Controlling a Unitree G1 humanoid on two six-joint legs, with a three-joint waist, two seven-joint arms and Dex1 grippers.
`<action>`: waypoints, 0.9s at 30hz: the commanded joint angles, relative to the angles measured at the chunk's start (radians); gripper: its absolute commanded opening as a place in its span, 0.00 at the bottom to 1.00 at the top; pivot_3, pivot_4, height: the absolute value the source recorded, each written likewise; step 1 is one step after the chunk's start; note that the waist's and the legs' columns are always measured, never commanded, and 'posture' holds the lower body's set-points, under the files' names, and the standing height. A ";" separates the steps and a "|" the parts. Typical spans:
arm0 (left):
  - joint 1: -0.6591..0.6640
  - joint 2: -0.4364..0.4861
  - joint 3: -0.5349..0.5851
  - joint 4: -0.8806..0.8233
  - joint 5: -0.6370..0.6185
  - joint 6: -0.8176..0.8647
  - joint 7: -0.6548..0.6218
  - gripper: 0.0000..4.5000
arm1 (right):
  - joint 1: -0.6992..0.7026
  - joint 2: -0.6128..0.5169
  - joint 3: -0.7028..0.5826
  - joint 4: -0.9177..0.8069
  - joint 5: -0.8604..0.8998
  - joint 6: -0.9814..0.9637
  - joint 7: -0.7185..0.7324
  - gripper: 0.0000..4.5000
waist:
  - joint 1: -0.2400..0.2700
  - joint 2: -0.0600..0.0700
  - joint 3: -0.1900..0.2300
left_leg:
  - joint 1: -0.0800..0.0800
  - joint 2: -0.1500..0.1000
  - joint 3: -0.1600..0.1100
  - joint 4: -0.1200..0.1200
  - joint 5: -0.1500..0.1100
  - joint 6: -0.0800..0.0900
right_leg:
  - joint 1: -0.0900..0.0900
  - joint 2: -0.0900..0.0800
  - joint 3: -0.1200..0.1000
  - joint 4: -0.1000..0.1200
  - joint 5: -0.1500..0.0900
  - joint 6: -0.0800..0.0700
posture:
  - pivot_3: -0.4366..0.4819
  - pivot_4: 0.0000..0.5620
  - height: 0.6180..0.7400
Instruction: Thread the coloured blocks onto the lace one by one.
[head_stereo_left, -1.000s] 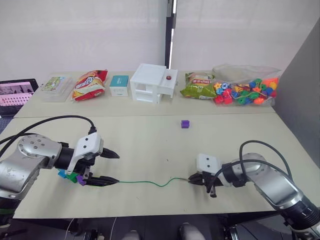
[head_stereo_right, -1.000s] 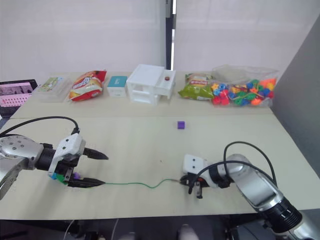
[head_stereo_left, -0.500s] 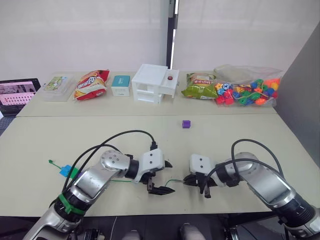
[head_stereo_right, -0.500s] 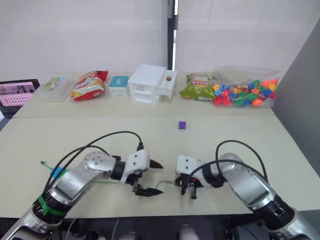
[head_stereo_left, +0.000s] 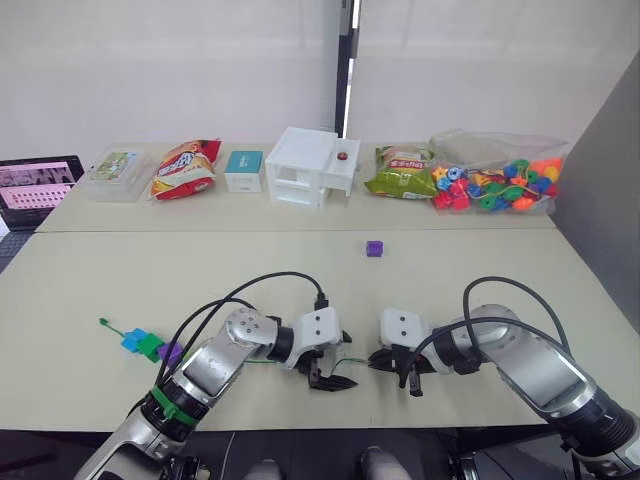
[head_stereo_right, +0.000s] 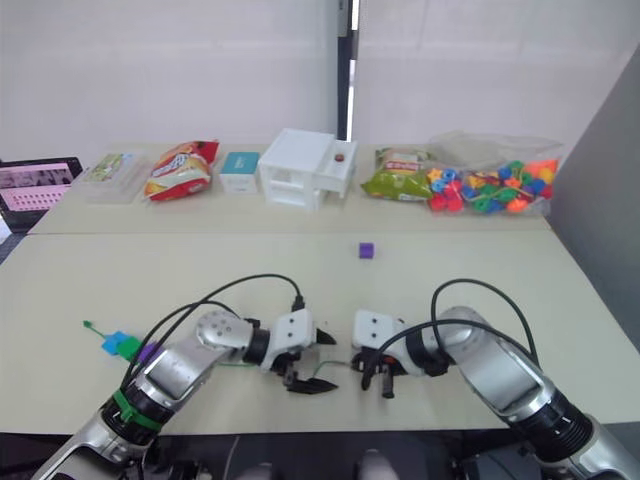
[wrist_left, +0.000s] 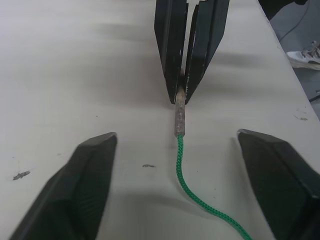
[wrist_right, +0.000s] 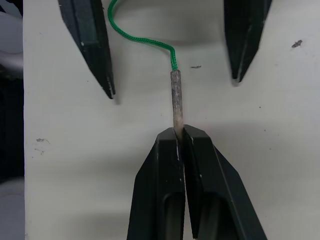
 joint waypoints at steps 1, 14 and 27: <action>-0.018 -0.016 0.015 -0.011 -0.007 -0.010 -0.008 0.58 | -0.007 0.000 -0.021 -0.034 0.007 0.000 -0.007 0.00 | 0.000 0.000 0.000 | 0.000 0.000 0.000 0.000 0.000 0.000 | 0.000 0.000 0.000 0.000 0.000 0.000 | 0.48 0.27 1.00; -0.020 -0.039 0.039 -0.028 -0.015 0.015 -0.003 0.01 | -0.001 -0.005 -0.016 -0.031 0.006 -0.006 -0.005 0.00 | 0.000 0.000 0.000 | 0.000 0.000 0.000 0.000 0.000 0.000 | 0.000 0.000 0.000 0.000 0.000 0.000 | 0.48 0.27 1.00; -0.020 -0.029 0.069 -0.034 -0.031 0.038 -0.022 0.00 | 0.014 0.007 -0.047 -0.034 0.022 -0.014 -0.031 0.29 | 0.000 0.000 0.000 | 0.000 0.000 0.000 0.000 0.000 0.000 | 0.000 0.000 0.000 0.001 0.000 0.000 | 0.48 0.27 1.00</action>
